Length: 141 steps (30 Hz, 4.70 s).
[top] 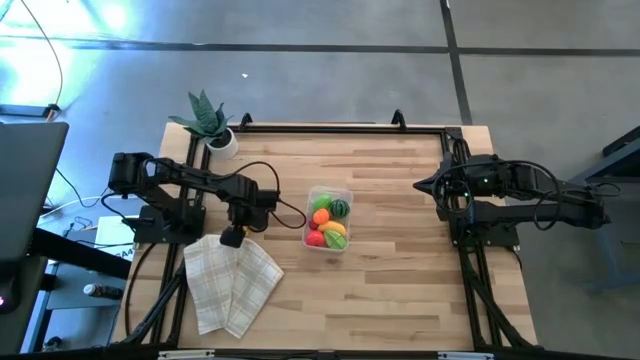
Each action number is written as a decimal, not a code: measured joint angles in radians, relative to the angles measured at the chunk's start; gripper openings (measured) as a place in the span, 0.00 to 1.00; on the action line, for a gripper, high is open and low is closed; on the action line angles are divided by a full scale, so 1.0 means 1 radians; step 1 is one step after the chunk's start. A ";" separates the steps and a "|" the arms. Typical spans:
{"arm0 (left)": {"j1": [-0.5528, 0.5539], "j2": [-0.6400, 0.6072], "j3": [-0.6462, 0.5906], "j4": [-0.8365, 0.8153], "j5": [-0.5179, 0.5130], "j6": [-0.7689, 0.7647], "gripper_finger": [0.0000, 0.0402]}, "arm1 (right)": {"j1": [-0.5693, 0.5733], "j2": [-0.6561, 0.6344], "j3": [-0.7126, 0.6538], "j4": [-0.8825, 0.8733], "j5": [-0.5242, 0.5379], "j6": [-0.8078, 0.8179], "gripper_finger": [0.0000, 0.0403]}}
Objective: Pick and placing Produce into tupperware
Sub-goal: Put the lemon into the transparent bin
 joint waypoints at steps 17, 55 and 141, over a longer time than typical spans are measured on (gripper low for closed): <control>0.000 0.000 0.000 0.000 0.003 -0.023 0.53 | 0.000 0.000 0.000 0.000 0.000 0.000 0.00; 0.000 0.000 0.586 -0.147 -0.244 0.023 0.47 | 0.000 0.000 0.000 0.000 0.000 0.000 0.00; -0.097 0.726 1.166 0.003 -0.079 0.389 0.53 | 0.000 0.000 0.000 0.000 0.000 0.000 0.00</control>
